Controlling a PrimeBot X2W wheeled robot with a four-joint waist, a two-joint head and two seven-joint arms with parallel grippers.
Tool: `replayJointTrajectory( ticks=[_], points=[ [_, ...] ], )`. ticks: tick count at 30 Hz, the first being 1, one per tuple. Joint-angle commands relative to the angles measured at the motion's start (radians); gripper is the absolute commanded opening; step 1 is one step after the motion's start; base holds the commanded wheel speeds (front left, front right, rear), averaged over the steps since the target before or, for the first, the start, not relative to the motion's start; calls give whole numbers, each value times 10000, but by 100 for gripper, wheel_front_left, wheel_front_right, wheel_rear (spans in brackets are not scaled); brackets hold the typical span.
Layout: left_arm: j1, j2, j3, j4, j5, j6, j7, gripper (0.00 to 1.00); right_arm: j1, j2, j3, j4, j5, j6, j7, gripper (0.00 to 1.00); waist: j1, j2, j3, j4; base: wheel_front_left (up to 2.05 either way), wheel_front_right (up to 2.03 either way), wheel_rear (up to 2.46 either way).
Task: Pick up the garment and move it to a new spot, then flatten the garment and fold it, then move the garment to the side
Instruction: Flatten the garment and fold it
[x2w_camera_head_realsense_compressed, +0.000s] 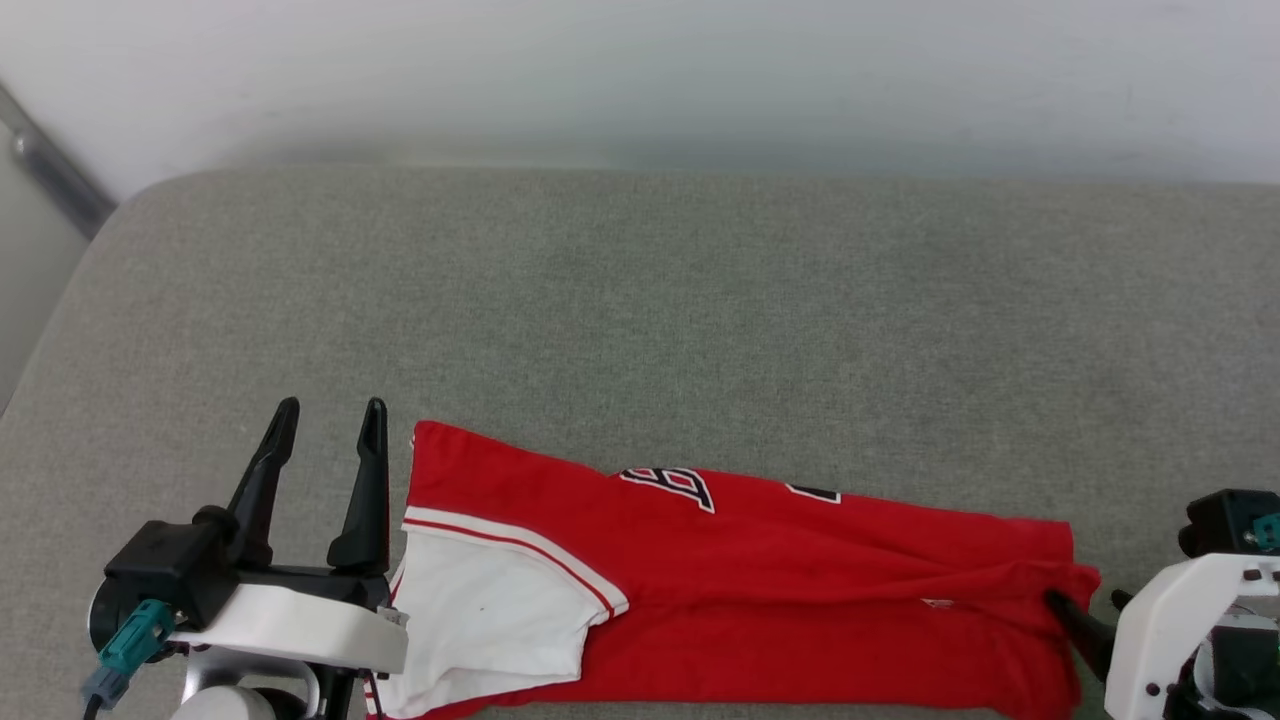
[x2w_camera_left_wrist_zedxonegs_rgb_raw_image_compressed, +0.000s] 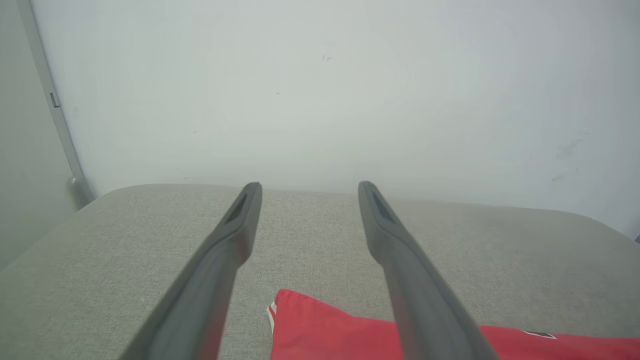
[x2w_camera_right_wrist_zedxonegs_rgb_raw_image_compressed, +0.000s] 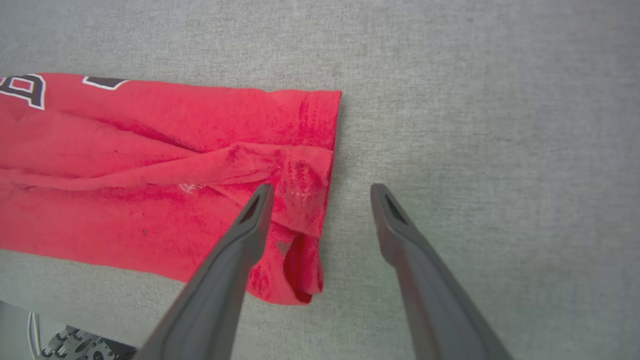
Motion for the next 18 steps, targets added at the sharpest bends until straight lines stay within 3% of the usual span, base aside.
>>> replayJointTrajectory(
  ticks=[1, 10, 11, 12, 13, 18],
  points=[
    [0, -99, 91, -76, 53, -113, -41, 100, -230, 146, 59, 116, -71, -4, 86, 100, 0, 0, 485, 230, 0, 0, 0],
    [-173, -540, 433, 151, 382, -664, -42, 100, -597, 593, 583, 1297, 123, -3, 480, 100, 0, 0, 1165, 401, 0, 0, 0],
    [-174, -562, 484, 205, 417, -712, -42, 100, -595, 627, 661, 1402, 187, -1, 544, 49, 0, 0, 1159, 396, 0, 0, 0],
    [-187, -595, 527, 243, 446, -738, -43, 100, -616, 642, 731, 1471, 248, -1, 581, 16, 0, 0, 1140, 382, 0, 0, 0],
    [-186, -632, 552, 290, 485, -780, -42, 100, -638, 635, 762, 1510, 288, 0, 600, 0, 0, 0, 1099, 365, 0, 0, 0],
    [-27, -736, 594, 512, 610, -884, -35, 100, -840, 338, 801, 1319, 394, -3, 407, 0, 0, 0, 721, 222, 0, 0, 0]
  ],
)
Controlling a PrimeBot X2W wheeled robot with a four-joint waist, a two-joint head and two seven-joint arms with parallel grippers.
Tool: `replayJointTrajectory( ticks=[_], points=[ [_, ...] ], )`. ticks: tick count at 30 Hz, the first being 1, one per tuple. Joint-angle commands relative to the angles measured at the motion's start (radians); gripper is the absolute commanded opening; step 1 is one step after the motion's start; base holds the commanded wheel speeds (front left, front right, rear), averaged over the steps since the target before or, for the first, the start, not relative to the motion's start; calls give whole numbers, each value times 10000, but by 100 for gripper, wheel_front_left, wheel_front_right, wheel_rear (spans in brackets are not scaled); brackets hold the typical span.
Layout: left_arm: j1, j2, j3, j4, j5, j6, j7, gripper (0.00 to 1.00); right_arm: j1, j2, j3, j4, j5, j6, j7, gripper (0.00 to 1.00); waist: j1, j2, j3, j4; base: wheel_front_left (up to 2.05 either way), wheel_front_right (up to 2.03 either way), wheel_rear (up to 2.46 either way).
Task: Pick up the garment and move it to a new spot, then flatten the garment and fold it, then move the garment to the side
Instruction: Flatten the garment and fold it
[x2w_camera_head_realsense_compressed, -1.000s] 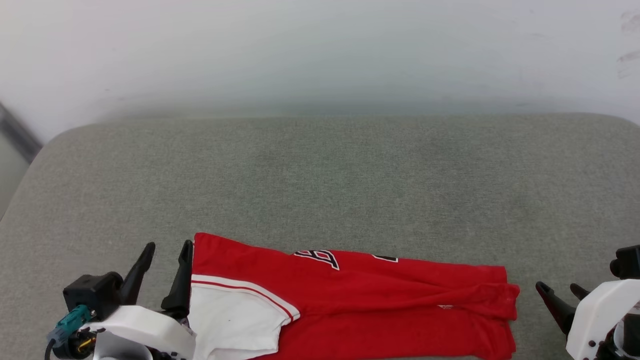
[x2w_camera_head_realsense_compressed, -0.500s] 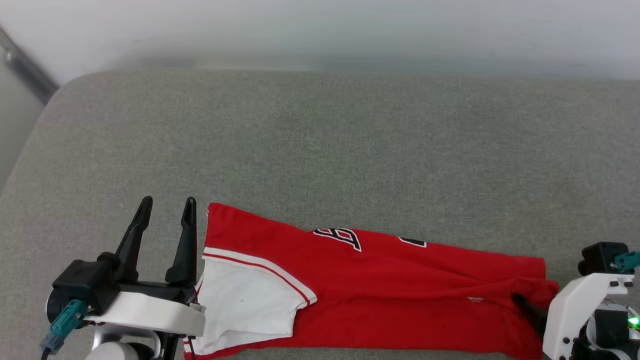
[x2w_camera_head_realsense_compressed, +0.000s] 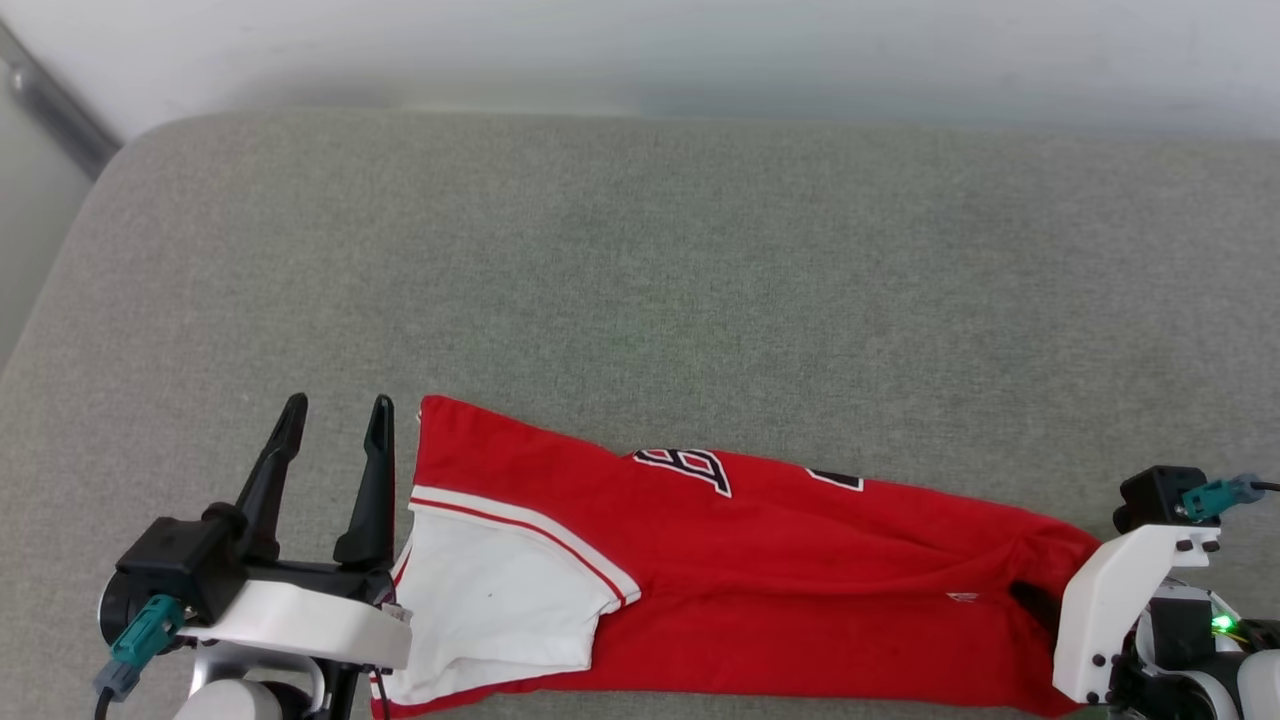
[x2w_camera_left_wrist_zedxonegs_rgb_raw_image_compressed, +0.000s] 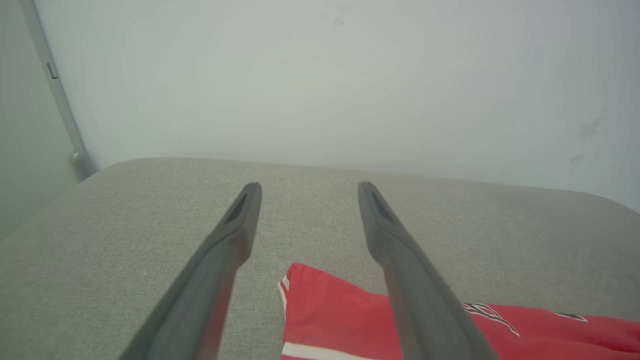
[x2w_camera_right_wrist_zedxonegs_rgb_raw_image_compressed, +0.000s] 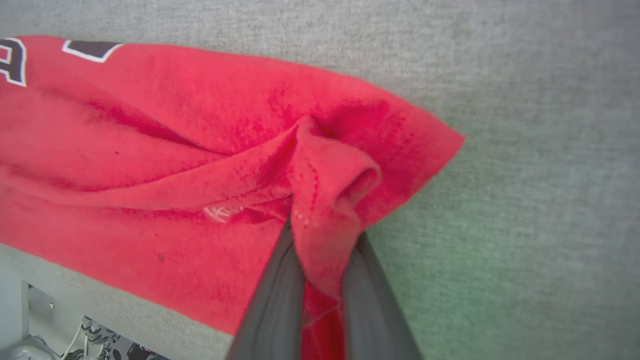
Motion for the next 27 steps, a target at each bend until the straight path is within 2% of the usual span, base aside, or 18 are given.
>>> replayJointTrajectory(
  ticks=[1, 10, 19, 23, 27],
  points=[
    [100, -56, 29, 80, -2, -21, -22, 100, 39, -77, 101, 62, 95, -1, -43, 0, -2, 0, -281, -116, 0, 0, 0],
    [505, 43, -21, 106, 135, 149, 25, 100, 5, -576, -357, -366, 96, -4, 110, 0, -2, 0, -1044, -494, 0, 0, 0],
    [875, 123, -104, -69, 199, 329, 126, 100, 415, -705, -2562, -1174, -316, -4, 964, 0, -2, 0, -1372, -745, 0, 0, 0],
    [929, 119, -140, -122, 184, 374, 153, 100, 218, -45, -3257, -1473, 368, -2, 1558, 0, -2, 0, -1396, -793, 0, 0, 0],
    [897, 98, -210, -104, 147, 343, 183, 100, -84, 829, -3459, -1450, 2187, -2, 2620, 0, -2, 0, -1422, -768, 0, 0, 0]
  ],
)
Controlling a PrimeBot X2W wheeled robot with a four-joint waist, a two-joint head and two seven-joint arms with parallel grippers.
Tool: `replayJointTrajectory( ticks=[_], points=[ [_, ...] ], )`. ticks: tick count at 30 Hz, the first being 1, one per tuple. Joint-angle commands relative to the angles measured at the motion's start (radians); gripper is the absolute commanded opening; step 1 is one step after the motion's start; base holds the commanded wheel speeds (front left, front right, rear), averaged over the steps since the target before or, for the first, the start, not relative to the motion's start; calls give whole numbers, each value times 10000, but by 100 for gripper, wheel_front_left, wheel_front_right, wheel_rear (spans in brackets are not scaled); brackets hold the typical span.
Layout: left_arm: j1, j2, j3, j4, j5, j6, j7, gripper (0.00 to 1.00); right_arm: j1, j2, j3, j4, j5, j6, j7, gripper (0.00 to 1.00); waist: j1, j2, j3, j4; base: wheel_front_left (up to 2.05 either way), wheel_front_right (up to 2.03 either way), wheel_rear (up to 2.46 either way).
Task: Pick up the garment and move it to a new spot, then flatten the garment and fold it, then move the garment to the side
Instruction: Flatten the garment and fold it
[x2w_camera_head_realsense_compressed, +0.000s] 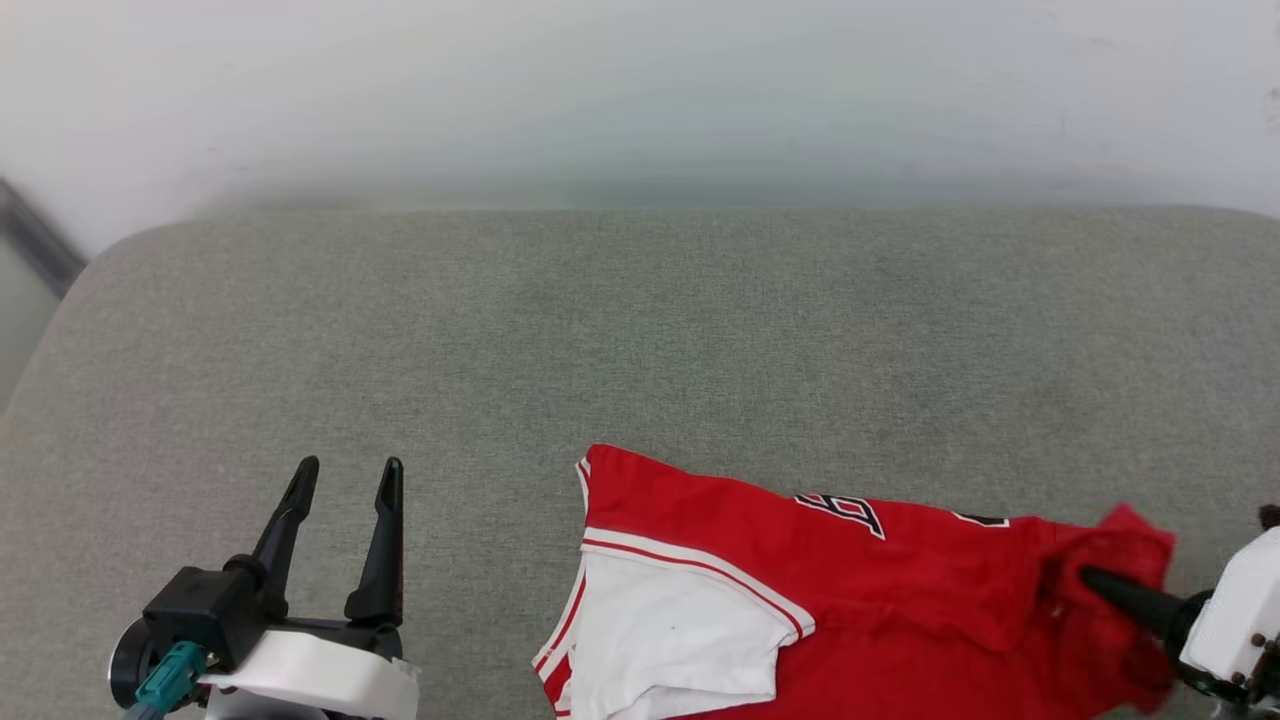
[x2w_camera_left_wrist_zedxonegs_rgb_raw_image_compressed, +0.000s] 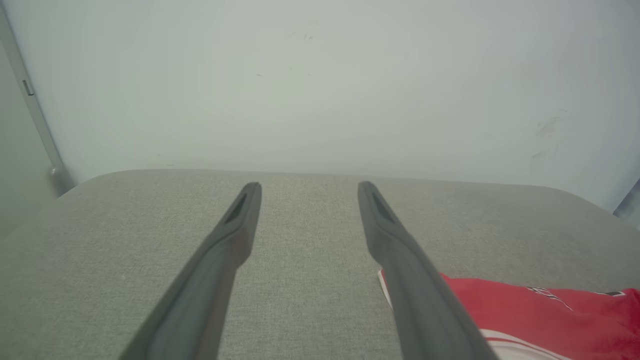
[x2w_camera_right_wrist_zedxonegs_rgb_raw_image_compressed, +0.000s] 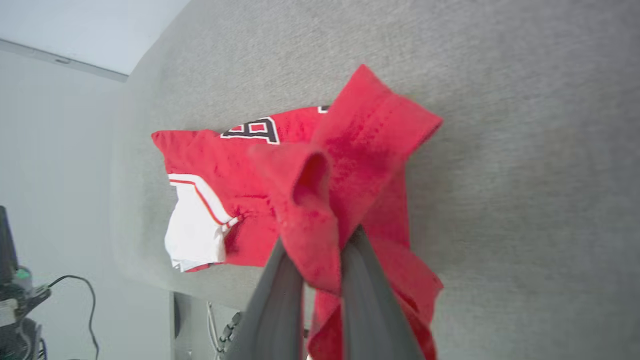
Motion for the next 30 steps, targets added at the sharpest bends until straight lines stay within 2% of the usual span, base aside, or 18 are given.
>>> replayJointTrajectory(
  ticks=[1, 5, 6, 7, 12, 13, 17, 21, 24, 25, 26, 27, 30],
  points=[
    [-63, -8, -60, -2, 29, -59, 12, 100, -159, 124, 66, 56, 965, -4, 392, 0, -1, -1, -9, 75, 0, 0, 0],
    [-223, -37, -152, 10, 26, -120, 29, 100, -169, 224, 664, 714, 3255, -4, 581, 0, -1, -1, -32, 252, 0, 0, 0],
    [-285, -34, -200, 16, 46, -153, 40, 100, -213, 204, 1282, 1167, 4266, -4, 285, 0, -1, -1, -15, 347, 0, 0, 0],
    [-323, -27, -210, 15, 54, -164, 51, 100, -281, 204, 1620, 1387, 4687, -3, 50, 0, -1, -1, 11, 396, 0, 0, 0],
    [-552, -74, -327, 34, 68, -249, 82, 100, -673, 205, 3618, 2306, 6076, -3, -1228, 0, -1, -1, 219, 729, 0, 0, 0],
    [-709, -131, -391, 81, 54, -292, 92, 100, -886, 204, 4374, 2647, 6576, -3, -1824, 0, -1, -1, 335, 919, 0, 0, 0],
    [-1046, -296, -481, 242, 38, -419, 32, 100, -1311, 205, 5806, 3347, 6985, -3, -2852, 0, -1, -1, 543, 1291, 0, 0, 0],
    [-1231, -406, -498, 413, 13, -504, -26, 100, -1696, 198, 6768, 4051, 7198, -3, -3851, 0, -1, -1, 767, 1508, 0, 0, 0],
    [-1298, -515, -504, 576, 1, -562, -76, 100, -2017, 197, 7211, 4775, 6732, -3, -4700, 0, -1, -1, 887, 1579, 0, 0, 0],
    [-1320, -546, -505, 618, 6, -592, -81, 100, -2104, 198, 7342, 4965, 6622, -3, -4947, 11, -1, -1, 920, 1586, 0, 0, 0],
    [-1341, -579, -499, 666, 7, -605, -102, 100, -2180, 197, 7450, 5119, 6565, -3, -5148, 36, -1, -1, 943, 1585, 0, 0, 0],
    [-1361, -604, -493, 711, 9, -632, -118, 100, -2250, 199, 7589, 5214, 6568, -1, -5299, 97, -1, -1, 960, 1578, 0, 0, 0],
    [-1372, -614, -460, 833, 44, -686, -133, 100, -2441, 196, 7945, 5176, 6688, -1, -5628, 100, -1, -1, 959, 1491, 0, 0, 0]
  ],
)
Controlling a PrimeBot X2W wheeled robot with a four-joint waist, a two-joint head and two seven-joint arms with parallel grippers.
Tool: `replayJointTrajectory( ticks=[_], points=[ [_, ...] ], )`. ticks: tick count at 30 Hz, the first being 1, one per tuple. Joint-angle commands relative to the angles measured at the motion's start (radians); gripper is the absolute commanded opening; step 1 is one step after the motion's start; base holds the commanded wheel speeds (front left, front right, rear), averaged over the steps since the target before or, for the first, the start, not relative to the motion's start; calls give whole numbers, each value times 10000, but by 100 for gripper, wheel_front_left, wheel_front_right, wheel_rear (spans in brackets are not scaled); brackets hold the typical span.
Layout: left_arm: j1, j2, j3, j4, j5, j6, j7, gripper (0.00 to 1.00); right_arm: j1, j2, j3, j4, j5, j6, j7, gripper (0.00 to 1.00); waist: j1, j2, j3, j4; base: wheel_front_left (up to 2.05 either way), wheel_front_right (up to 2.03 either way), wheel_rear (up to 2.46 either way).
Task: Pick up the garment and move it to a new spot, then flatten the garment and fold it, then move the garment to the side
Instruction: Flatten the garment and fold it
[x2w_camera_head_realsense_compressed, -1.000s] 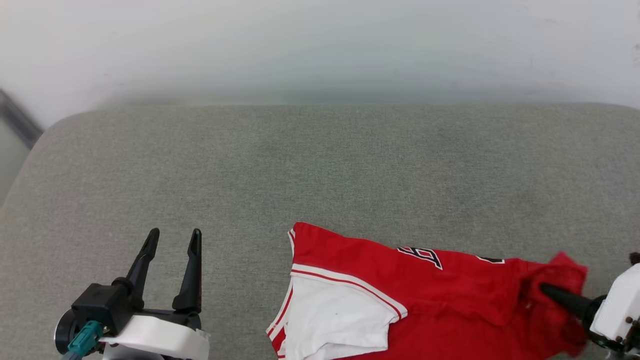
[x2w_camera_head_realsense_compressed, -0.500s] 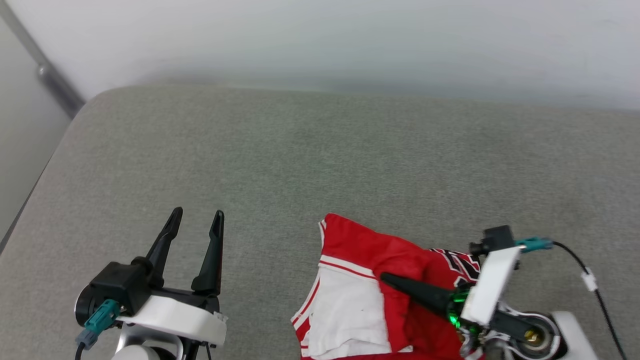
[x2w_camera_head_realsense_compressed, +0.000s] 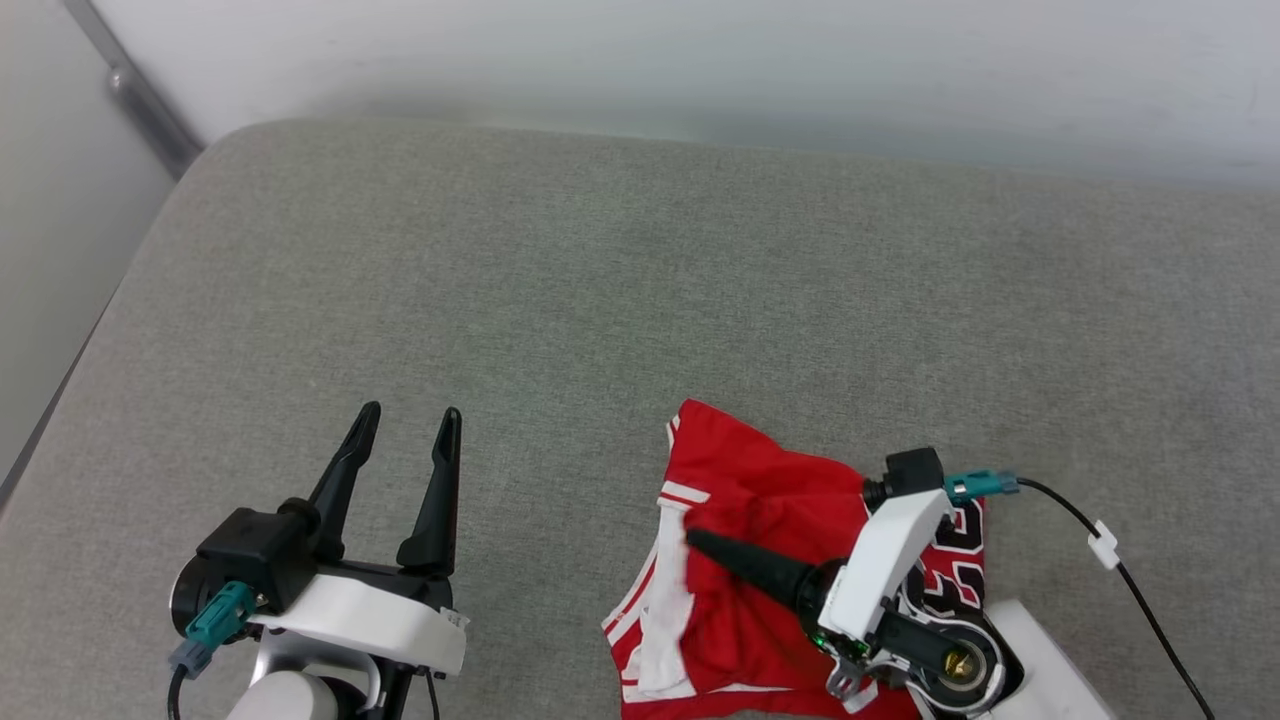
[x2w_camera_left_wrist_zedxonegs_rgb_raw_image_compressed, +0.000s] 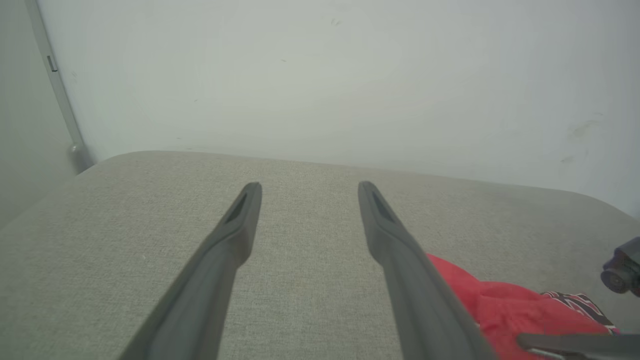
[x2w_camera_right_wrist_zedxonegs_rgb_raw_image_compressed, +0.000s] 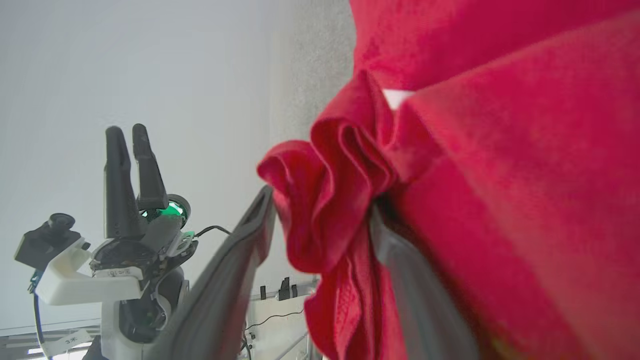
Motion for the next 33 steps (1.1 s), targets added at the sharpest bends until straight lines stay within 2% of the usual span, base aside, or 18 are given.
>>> replayJointTrajectory(
  ticks=[1, 6, 10, 14, 18, 22, 23, 27, 33],
  points=[
    [-112, -19, 29, 38, 75, -39, -39, 100, -226, -2, 127, -115, 74, 1, -107, 100, 0, 0, -22, -78, 0, 0, 0],
    [-132, 22, 25, 113, 128, -75, -54, 100, -502, -243, 563, -751, -538, 1, -617, 100, 0, 0, -177, -302, 0, 0, 0],
    [-26, 64, 42, 164, 171, 27, -58, 100, -593, -989, 985, -1119, -2343, 1, -1798, 100, 0, 0, -346, -506, 0, 0, 0],
    [151, 78, 122, 143, 290, 240, -65, 100, -472, -1486, 457, -885, -4460, 0, -3278, 100, 0, 0, -561, -738, 0, 0, 0],
    [317, 133, 223, 103, 320, 402, -78, 100, -45, -1627, -856, -802, -6801, 1, -4599, 100, 0, 0, -738, -964, 0, 0, 0],
    [475, 223, 293, 125, 364, 557, -53, 100, 614, -1387, -2458, -1443, -8713, 0, -5257, 100, 0, 0, -921, -1190, 0, 0, 0],
    [475, 223, 293, 125, 364, 557, -53, 100, 614, -1387, -2458, -1443, -8713, 0, -5257, 100, 0, 0, -921, -1190, 0, 0, 0],
    [605, 282, 353, 98, 546, 828, -60, 100, 1428, -945, -3661, -2797, -10211, 1, -5634, 100, 0, 0, -1081, -1410, 0, 0, 0],
    [938, 198, 360, 95, 732, 1075, -89, 100, 2675, -422, -4125, -4830, -11257, 0, -5554, 100, 0, 0, -1384, -1708, 0, 0, 0]
  ],
)
